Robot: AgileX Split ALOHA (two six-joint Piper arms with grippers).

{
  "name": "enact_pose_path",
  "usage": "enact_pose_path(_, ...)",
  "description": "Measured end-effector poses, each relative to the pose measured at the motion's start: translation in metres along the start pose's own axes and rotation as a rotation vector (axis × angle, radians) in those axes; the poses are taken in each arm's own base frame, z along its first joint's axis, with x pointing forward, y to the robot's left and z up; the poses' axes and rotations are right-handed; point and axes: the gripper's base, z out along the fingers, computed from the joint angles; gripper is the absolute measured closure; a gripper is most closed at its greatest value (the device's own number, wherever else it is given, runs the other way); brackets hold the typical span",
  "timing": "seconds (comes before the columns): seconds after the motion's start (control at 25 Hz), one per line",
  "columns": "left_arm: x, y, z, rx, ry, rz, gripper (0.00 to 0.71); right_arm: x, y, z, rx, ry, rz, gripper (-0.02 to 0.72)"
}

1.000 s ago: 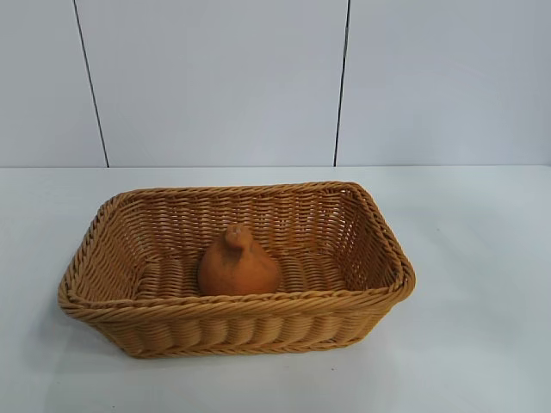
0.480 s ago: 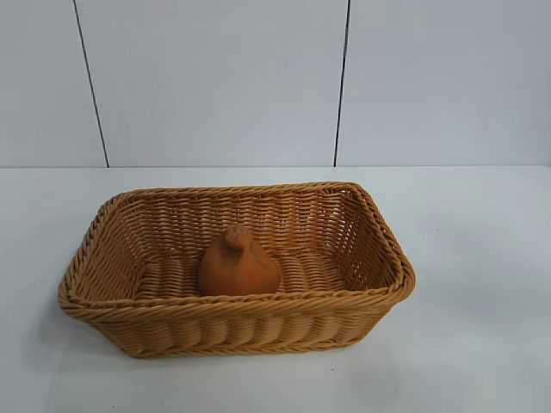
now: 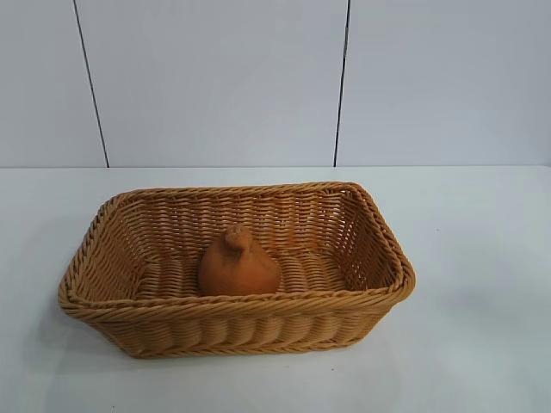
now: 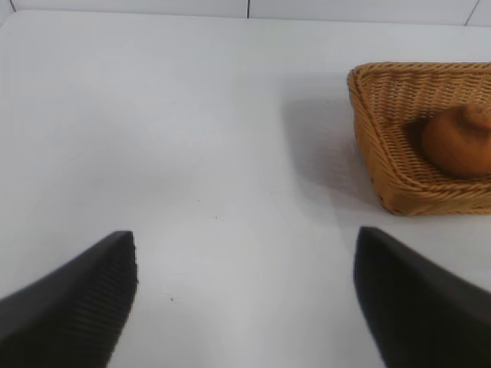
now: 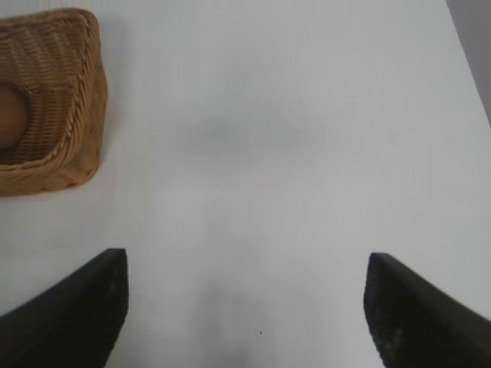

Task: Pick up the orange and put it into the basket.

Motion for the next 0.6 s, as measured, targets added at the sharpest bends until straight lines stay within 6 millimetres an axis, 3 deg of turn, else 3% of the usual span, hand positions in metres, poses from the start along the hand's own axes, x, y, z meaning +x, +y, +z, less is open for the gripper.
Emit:
enact_pose_path(0.28, 0.000, 0.000, 0.000, 0.000, 0.000, 0.000, 0.153, 0.015, -0.001, -0.024, -0.008, -0.182, 0.003, 0.124)
enact_pose_path(0.6, 0.000, 0.000, 0.000, 0.000, 0.000, 0.000, 0.154, 0.016, -0.001, -0.025, -0.002, -0.189, 0.000, 0.124)
